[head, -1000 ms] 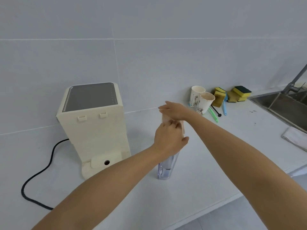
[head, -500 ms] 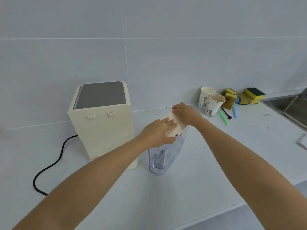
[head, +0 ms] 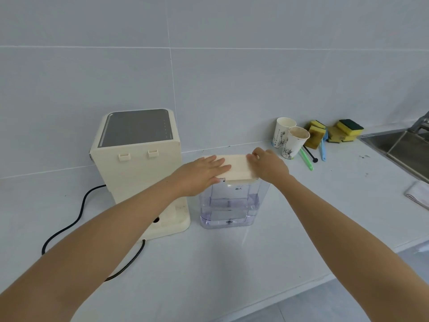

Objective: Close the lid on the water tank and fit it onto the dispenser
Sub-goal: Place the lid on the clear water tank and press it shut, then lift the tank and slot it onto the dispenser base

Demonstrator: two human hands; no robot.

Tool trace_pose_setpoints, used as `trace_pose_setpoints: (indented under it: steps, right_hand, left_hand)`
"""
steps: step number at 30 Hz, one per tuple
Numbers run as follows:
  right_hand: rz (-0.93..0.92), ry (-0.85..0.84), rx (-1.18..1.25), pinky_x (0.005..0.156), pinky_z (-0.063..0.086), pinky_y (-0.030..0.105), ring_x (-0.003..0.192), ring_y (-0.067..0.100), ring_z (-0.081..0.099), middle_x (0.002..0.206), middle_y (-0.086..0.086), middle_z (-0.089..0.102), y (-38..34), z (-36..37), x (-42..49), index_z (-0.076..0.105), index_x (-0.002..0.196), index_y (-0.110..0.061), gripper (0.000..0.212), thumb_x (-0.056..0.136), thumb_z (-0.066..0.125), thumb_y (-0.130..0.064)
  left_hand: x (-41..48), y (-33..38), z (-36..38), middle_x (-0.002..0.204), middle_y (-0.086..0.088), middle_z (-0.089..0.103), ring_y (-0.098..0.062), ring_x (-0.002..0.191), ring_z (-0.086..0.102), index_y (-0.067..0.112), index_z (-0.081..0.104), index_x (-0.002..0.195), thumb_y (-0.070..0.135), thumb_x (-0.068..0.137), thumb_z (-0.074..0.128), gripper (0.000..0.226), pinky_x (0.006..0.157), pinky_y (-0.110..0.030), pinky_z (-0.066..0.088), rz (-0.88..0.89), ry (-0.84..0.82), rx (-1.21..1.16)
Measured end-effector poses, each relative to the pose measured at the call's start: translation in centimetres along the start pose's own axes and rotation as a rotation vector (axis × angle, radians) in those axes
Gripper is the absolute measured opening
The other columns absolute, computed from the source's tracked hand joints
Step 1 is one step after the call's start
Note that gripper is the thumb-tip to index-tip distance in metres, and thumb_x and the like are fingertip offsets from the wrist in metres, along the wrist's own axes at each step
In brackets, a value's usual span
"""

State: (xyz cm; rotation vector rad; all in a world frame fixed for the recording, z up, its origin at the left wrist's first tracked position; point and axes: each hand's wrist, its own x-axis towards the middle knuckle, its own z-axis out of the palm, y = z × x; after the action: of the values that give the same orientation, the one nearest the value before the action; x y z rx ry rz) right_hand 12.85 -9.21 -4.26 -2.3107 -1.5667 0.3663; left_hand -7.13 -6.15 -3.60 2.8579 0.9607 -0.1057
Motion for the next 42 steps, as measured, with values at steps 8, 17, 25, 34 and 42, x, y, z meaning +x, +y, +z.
trace_pose_setpoints:
  steps: [8, 17, 25, 34, 42]
  right_hand:
    - [-0.036, -0.009, -0.018, 0.073, 0.036, 0.037, 0.117, 0.034, 0.042, 0.127, 0.01, 0.048, 0.5, 0.5, -0.9, 0.046, 0.117, -0.008, 0.032, 0.092, 0.03, -0.021]
    - [-0.015, -0.025, 0.838, 0.113, 0.021, 0.035, 0.143, 0.022, 0.017, 0.158, 0.004, 0.004, 4.0, 1.2, -3.5, -0.006, 0.146, -0.017, 0.088, 0.086, 0.057, -0.027]
    - [-0.011, -0.213, 0.735, 0.11, 0.032, 0.037, 0.132, 0.02, 0.036, 0.146, -0.003, 0.034, 6.9, 4.6, -3.2, 0.02, 0.141, -0.023, 0.092, 0.069, 0.077, -0.022]
    - [0.056, -0.409, 0.688, 0.108, 0.037, 0.048, 0.13, 0.025, 0.042, 0.138, 0.001, 0.047, 9.1, 9.8, -0.1, 0.034, 0.133, -0.025, 0.108, 0.039, 0.084, -0.041]
    - [0.046, -0.31, 0.544, 0.082, 0.035, 0.028, 0.102, 0.021, 0.043, 0.108, 0.0, 0.044, 4.7, 8.2, -2.1, 0.04, 0.119, -0.011, 0.065, 0.066, 0.078, -0.008]
  left_hand:
    - [-0.4, -0.5, 1.6, 0.159, -0.001, 0.0, -0.017, 0.146, -0.002, 0.028, 0.01, 0.146, 0.028, 0.099, 0.025, 0.049, 0.118, -0.029, 0.009, -0.031, 0.139, 0.002]
    - [-0.4, -0.4, 4.8, 0.158, -0.006, -0.011, -0.022, 0.145, 0.005, 0.009, -0.023, 0.142, 0.03, 0.082, 0.065, 0.108, 0.117, -0.033, 0.013, -0.366, 0.207, -0.698]
    - [1.2, -1.1, 8.2, 0.142, -0.008, 0.041, -0.025, 0.127, 0.044, 0.011, -0.017, 0.145, 0.028, 0.078, 0.069, 0.11, 0.098, -0.028, 0.039, -0.512, 0.018, -0.889]
    - [1.6, -1.8, 9.8, 0.15, -0.012, 0.03, -0.026, 0.136, 0.033, 0.007, 0.012, 0.143, 0.018, 0.075, 0.074, 0.093, 0.108, -0.033, 0.032, -0.655, 0.024, -0.93]
    - [-0.4, -2.6, 9.5, 0.113, -0.01, 0.055, -0.022, 0.101, 0.05, 0.0, 0.042, 0.121, 0.021, 0.066, 0.08, 0.07, 0.083, -0.031, 0.041, -0.701, 0.107, -0.886]
